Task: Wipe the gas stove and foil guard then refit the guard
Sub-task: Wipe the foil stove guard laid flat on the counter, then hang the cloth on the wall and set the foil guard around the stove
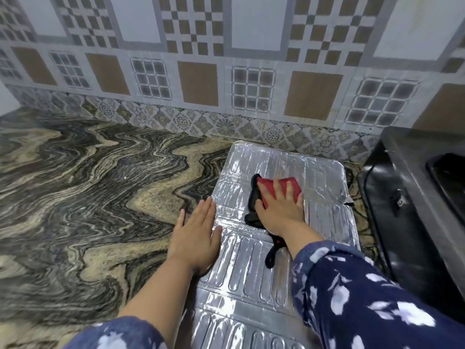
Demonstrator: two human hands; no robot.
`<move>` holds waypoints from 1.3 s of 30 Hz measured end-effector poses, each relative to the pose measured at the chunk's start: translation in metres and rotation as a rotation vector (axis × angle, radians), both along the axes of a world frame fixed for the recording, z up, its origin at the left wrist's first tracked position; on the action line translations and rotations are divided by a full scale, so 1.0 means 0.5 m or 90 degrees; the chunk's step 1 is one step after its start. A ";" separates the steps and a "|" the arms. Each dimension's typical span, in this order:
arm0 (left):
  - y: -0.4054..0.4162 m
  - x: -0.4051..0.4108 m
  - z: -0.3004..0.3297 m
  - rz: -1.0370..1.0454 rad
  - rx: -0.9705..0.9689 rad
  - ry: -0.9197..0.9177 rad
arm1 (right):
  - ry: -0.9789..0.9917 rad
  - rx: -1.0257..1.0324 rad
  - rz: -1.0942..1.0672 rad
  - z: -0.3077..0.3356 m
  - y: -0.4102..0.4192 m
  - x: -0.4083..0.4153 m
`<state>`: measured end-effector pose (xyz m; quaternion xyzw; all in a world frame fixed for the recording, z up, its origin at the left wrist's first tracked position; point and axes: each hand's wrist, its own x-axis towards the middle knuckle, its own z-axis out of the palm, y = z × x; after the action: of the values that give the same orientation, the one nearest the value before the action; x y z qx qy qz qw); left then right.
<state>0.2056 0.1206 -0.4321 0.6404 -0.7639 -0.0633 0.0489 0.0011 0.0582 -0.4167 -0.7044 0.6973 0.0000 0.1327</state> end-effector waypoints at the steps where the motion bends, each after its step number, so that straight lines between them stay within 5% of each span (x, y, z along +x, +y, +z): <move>1: -0.001 0.000 0.002 0.000 0.007 -0.001 | -0.009 0.010 0.012 0.004 0.027 0.004; 5: -0.008 -0.005 0.026 0.010 0.086 0.026 | -0.078 0.053 0.086 0.030 0.123 -0.011; 9: -0.021 -0.036 0.068 0.048 0.019 0.016 | -0.391 -0.055 -0.061 0.076 0.164 -0.042; 11: -0.020 -0.080 0.077 0.043 -0.023 0.065 | -0.357 -0.162 -0.160 0.076 0.160 -0.052; 14: -0.009 -0.155 0.069 0.011 0.007 0.140 | -0.218 -0.138 -0.215 0.051 0.150 -0.057; 17: 0.001 -0.190 0.055 0.018 -0.026 0.141 | -0.212 -0.187 -0.252 0.029 0.151 -0.050; 20: 0.010 -0.197 0.063 0.016 -0.062 0.303 | -0.235 -0.239 -0.243 0.029 0.159 -0.047; 25: 0.032 -0.193 0.140 -0.015 -0.075 0.580 | -0.516 -0.238 -0.191 0.092 0.167 -0.058; 29: 0.048 -0.190 0.241 -0.032 -0.082 0.677 | -0.737 -0.146 -0.218 0.197 0.178 -0.063; 39: 0.034 -0.220 0.555 -0.125 -0.221 0.701 | -0.604 -0.397 -0.100 0.553 0.175 -0.124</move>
<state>0.0957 0.1376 -0.1544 0.4217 -0.6809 -0.2650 0.5369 -0.0610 0.1456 -0.1403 -0.5791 0.5785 -0.5319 0.2167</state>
